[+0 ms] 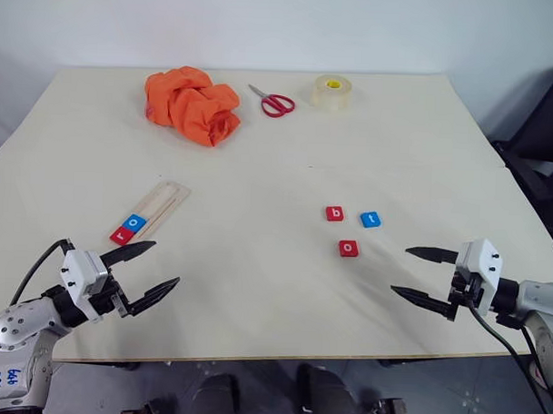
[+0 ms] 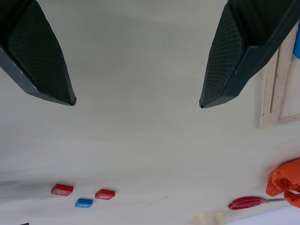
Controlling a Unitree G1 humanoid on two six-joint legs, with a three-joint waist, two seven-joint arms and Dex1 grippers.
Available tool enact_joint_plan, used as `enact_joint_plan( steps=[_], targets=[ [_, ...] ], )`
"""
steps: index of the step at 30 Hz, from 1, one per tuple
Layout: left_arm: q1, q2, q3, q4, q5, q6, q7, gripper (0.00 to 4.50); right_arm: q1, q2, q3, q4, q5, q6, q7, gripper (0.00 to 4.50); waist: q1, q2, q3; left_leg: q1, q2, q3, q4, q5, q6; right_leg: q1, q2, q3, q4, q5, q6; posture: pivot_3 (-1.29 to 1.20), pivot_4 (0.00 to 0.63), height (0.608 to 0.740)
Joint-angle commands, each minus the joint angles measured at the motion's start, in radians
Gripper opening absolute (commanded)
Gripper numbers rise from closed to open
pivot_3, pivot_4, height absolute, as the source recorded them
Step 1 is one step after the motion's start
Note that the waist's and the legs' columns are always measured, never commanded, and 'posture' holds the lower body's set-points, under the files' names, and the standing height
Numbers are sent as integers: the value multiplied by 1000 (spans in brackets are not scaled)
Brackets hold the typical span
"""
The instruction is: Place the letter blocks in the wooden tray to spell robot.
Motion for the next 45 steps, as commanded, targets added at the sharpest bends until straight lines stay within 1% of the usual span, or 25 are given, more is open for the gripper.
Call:
enact_joint_plan(
  steps=[1, 4, 6, 8, 10, 13, 16, 19, 22, 26, 30, 34, 36, 40, 45],
  targets=[
    [-14, -9, 7, -27, -21, -9, 7, 4500, -14, 1, -27, 0, 9, -12, -2, 4468, 0, 0, 0, 0, 0, 0, 0, 0, 0, 0, 0, 0, 0, 0, 0, 0, 150, 740],
    [-23, -24, 18, -34, 8, -7, 77, 4500, -26, 3, -20, 0, 8, -6, -6, 4468, 0, 0, 0, 0, 0, 0, 0, 0, 0, 0, 0, 1, 0, 0, 0, 0, 150, 740],
    [-19, -34, 25, -49, -11, 22, 104, 4500, -41, 4, -12, 5, 5, -5, -4, 4468, 0, 0, 0, 0, 0, 1, 1, 0, 0, 0, 0, 1, 1, 0, 0, 0, 150, 740],
    [23, -26, 37, -70, -10, 74, 135, 4500, -68, 3, 8, 14, 0, -3, 8, 4468, -2, 0, 0, 0, 0, 1, 1, 0, 0, 0, 0, 1, 1, 0, 1, 0, 150, 740],
    [82, -20, 61, -94, 7, 89, 158, 4500, -101, 4, 21, 34, -5, -7, 18, 4468, -8, 0, 0, 2, 0, 3, 1, 0, 0, 0, 0, 3, 2, 0, 1, 0, 150, 740],
    [151, 0, 101, -127, 2, 156, 195, 4500, -141, 4, 33, 69, -8, -15, 36, 4468, -5, 0, 0, 3, 1, 4, 0, 0, 0, -1, 1, 4, 2, 0, 1, 0, 150, 740],
    [226, 17, 208, -115, -31, 149, 172, 4500, -205, 10, 58, 113, -18, -27, 62, 4468, -4, -1, 0, 2, 1, 5, 1, 0, 0, -2, 1, 5, 3, 0, 0, 0, 150, 740],
    [258, 21, 269, -106, -30, 138, 173, 4500, -248, 16, 74, 144, -24, -34, 83, 4468, -3, -1, 0, 2, 1, 5, 1, 0, 0, -3, 1, 5, 3, 0, 0, 0, 150, 740],
    [269, 19, 301, -96, -30, 130, 165, 4500, -278, 23, 88, 165, -30, -41, 102, 4468, 0, -1, 0, 2, 0, 5, 1, 0, 0, -3, 0, 5, 3, 0, 0, 0, 150, 740],
    [262, 29, 300, -91, -27, 154, 158, 4500, -316, 39, 105, 187, -40, -51, 117, 4468, -4, -1, 0, 1, 0, 6, 1, 0, 0, -3, 0, 5, 3, 0, 0, 0, 150, 740],
    [106, 125, 229, 56, 22, 229, 164, 4500, -355, 68, 131, 167, -41, -45, 118, 4468, 0, -1, 0, 1, 1, 6, 1, 0, -1, -6, 1, 6, 8, -1, -1, 0, 150, 740],
    [-36, 162, 168, 161, 54, 251, 172, 4500, -357, 74, 136, 122, -32, -26, 112, 4468, -3, -1, 0, 1, 0, 6, 3, 2, -1, -7, 0, 6, 13, -1, -1, 0, 150, 740],
    [-146, 180, 117, 253, 83, 256, 171, 4500, -354, 77, 136, 85, -24, -11, 99, 4468, -3, -1, 0, 1, 0, 7, 2, 2, -1, -7, 0, 7, 13, -1, -1, 0, 150, 740],
    [-310, 190, 3, 404, 152, 253, 155, 4500, -341, 77, 133, 36, -20, 7, 84, 4468, -1, -1, 0, 1, 0, 8, 2, 2, -1, -9, 1, 7, 14, -1, -1, 0, 150, 740],
    [-420, 174, -56, 527, 201, 227, 169, 4500, -325, 72, 118, -7, -11, 27, 64, 4468, -6, -2, 0, 0, 0, 10, 2, 1, -1, -9, 1, 7, 17, 0, -1, 0, 150, 740]
  ],
)
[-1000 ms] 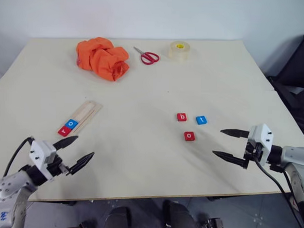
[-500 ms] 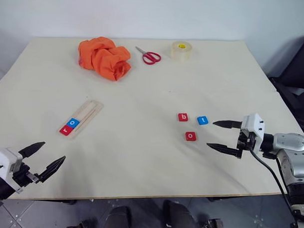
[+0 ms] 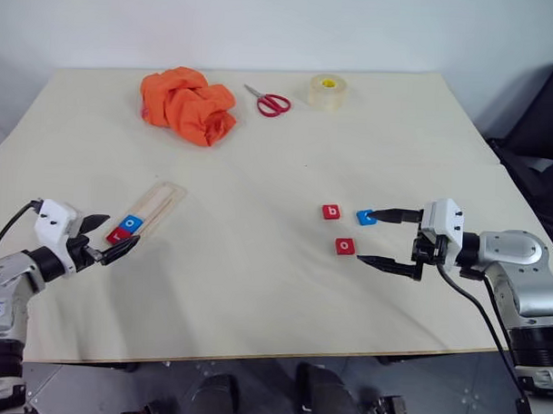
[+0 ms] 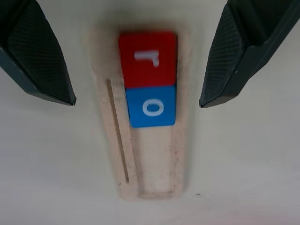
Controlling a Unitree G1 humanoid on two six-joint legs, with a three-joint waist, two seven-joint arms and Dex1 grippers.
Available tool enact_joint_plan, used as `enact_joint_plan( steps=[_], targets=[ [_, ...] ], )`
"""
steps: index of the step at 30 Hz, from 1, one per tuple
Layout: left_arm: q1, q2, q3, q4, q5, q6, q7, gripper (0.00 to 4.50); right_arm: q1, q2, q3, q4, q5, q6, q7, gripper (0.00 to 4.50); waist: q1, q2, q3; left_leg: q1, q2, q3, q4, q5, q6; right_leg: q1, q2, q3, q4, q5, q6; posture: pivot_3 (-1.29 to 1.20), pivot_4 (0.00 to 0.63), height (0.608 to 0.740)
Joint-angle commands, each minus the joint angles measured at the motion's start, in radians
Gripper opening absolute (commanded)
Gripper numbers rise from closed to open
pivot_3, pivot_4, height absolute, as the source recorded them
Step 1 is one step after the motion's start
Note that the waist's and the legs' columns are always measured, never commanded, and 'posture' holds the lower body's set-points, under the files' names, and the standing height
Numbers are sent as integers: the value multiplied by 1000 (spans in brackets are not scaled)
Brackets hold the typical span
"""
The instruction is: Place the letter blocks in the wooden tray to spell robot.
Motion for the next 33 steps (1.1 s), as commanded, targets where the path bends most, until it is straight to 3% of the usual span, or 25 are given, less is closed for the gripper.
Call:
enact_joint_plan(
  steps=[1, 14, 18, 23, 33],
  targets=[
    [-53, 2, -27, 74, 37, -24, 5, 4500, 13, -11, -39, -61, 28, 13, -18, 4468, 1, 0, 0, 0, 0, 0, 0, 0, 0, 0, 0, 0, 0, 0, 0, 0, 150, 740],
    [-95, 2, -111, 197, 102, -16, -4, 4500, 37, -26, -67, -106, 24, 38, -38, 4468, 4, 0, 0, 2, 0, 0, 5, 0, 0, 0, 0, 1, 3, 0, 0, 0, 150, 740],
    [-76, -1, -112, 190, 102, 8, -2, 3404, 23, -25, -63, -96, 19, 34, -37, 4500, 3, 0, 0, 3, 0, 0, 6, 0, 0, 1, 0, 2, 6, 0, 0, 0, 150, 740],
    [-71, -4, -113, 194, 91, -43, -47, 3402, 1, -25, -57, -75, 12, 28, -31, 4500, 2, 0, 0, 4, 0, 0, 7, 0, 0, 1, 0, 3, 8, 0, 0, 0, 150, 740],
    [-75, -6, -277, -182, 86, -52, -244, 3402, -8, -71, -42, 0, -11, -8, 60, 4500, 28, 0, 0, 1, -1, 1, 8, 0, 1, 0, -1, 3, 5, 0, 0, 0, 150, 740]
  ],
)
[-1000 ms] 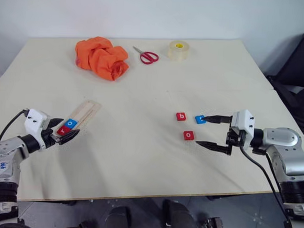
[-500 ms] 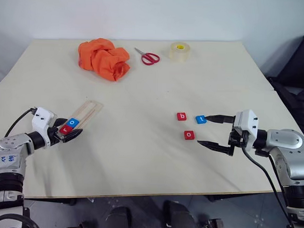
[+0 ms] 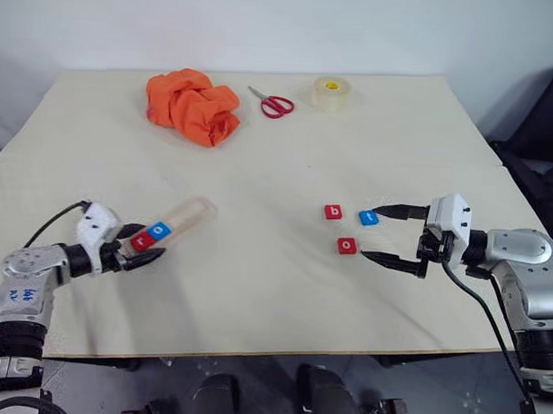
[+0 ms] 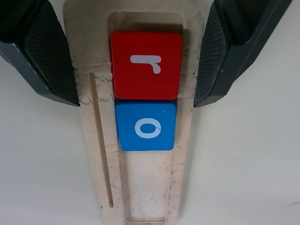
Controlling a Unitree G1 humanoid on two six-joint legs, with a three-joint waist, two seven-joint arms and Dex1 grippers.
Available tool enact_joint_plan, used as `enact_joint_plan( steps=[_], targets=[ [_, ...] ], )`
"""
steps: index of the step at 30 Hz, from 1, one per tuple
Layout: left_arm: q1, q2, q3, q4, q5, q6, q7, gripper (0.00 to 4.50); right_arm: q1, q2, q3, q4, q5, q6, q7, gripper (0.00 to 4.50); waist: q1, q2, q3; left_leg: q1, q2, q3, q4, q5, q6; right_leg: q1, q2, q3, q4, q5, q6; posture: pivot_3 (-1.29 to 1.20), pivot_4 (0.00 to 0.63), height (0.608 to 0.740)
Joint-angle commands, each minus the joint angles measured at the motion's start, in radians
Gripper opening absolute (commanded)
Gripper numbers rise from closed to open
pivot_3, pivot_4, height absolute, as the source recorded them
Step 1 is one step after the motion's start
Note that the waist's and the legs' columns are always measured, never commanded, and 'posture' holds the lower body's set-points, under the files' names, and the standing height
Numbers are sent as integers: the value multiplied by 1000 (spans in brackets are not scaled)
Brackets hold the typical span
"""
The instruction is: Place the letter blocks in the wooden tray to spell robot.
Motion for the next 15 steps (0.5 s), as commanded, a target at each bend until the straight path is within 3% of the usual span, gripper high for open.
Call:
enact_joint_plan(
  steps=[1, 8, 15],
  targets=[
    [-29, -11, -82, -134, 24, 39, -38, 3402, -12, -28, -10, 15, -2, -34, 34, 4500, 5, 0, 0, 0, 0, 0, 0, 0, 0, 0, 0, 0, 0, 0, 0, 0, 150, 740],
    [-102, -78, -237, -301, 44, 90, -84, 3402, 28, -27, -26, -10, 4, -40, 23, 4500, 6, 0, 0, -1, 0, 0, 1, 0, 0, 0, 1, 0, 0, 0, 0, 0, 150, 740],
    [-165, -133, -313, -291, 100, 89, -72, 3402, 95, -29, -49, -66, 16, -28, -13, 4500, 4, -1, 0, -1, 0, 0, 3, 0, 0, 0, 2, 1, 0, 0, 1, 0, 150, 740]
  ],
)
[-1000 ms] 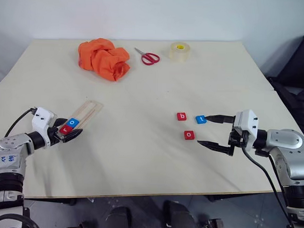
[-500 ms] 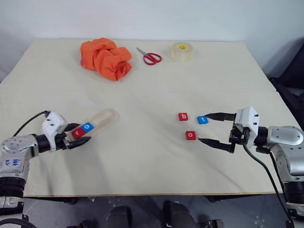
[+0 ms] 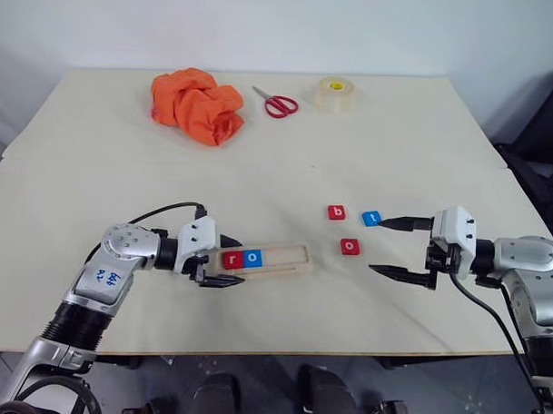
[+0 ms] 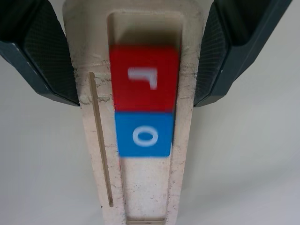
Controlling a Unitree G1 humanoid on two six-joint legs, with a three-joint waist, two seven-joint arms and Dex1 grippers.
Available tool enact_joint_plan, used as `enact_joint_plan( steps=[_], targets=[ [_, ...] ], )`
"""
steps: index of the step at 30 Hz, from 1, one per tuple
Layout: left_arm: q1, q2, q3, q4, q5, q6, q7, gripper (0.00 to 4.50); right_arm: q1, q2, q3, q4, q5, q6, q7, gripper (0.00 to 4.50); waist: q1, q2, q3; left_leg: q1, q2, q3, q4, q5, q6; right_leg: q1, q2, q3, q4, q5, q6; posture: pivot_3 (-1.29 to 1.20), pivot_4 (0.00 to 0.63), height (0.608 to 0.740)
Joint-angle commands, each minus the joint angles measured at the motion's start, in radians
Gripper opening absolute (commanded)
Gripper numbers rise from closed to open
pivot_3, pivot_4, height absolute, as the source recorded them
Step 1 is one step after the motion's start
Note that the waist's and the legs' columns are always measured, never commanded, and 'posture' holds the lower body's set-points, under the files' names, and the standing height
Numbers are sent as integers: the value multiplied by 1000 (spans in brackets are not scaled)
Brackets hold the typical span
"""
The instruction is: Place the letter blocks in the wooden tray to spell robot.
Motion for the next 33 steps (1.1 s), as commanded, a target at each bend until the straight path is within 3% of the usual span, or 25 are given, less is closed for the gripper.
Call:
enact_joint_plan(
  steps=[1, 13, 16, 20, 26, 33],
  targets=[
    [-32, -21, -23, -2, 23, -19, 0, 3402, 22, -17, -42, -58, 17, -3, -21, 4500, 1, 0, 0, 0, 0, 0, 0, 0, 0, 0, 0, 0, 0, 0, 0, 0, 150, 740],
    [-48, -76, -53, -3, 41, -40, -12, 3402, 86, -14, -63, -125, 26, 14, -72, 4500, 1, -1, 0, 0, 0, 0, 1, 0, 0, 0, 0, 0, 0, 0, 0, 0, 150, 740],
    [-39, -78, -54, -9, 44, -40, -9, 4417, 88, -12, -63, -130, 26, 17, -78, 4500, 2, -1, 0, 0, 0, 0, 1, 0, 0, 0, 0, 0, 0, 0, 0, 0, 150, 740],
    [-13, -69, -45, -49, 18, -21, -25, 4465, 92, -9, -64, -133, 26, 18, -89, 4500, 2, -1, 1, 0, 0, 0, 1, 0, 0, 0, 0, 0, 0, 0, 0, 0, 150, 740],
    [63, -20, 67, -128, -92, 5, -47, 4465, 137, 3, -98, -170, 50, 101, -179, 4500, 1, -1, 1, 0, 0, -1, 1, 0, 0, 0, 0, 1, 0, 0, 0, 0, 150, 740],
    [139, -14, 278, -17, -255, -172, -150, 4465, 214, 74, -120, -322, 70, 307, -413, 4500, 1, -1, 1, 0, 0, -1, 2, 0, 0, 0, 0, 1, 1, 0, 0, 0, 150, 740]
  ],
)
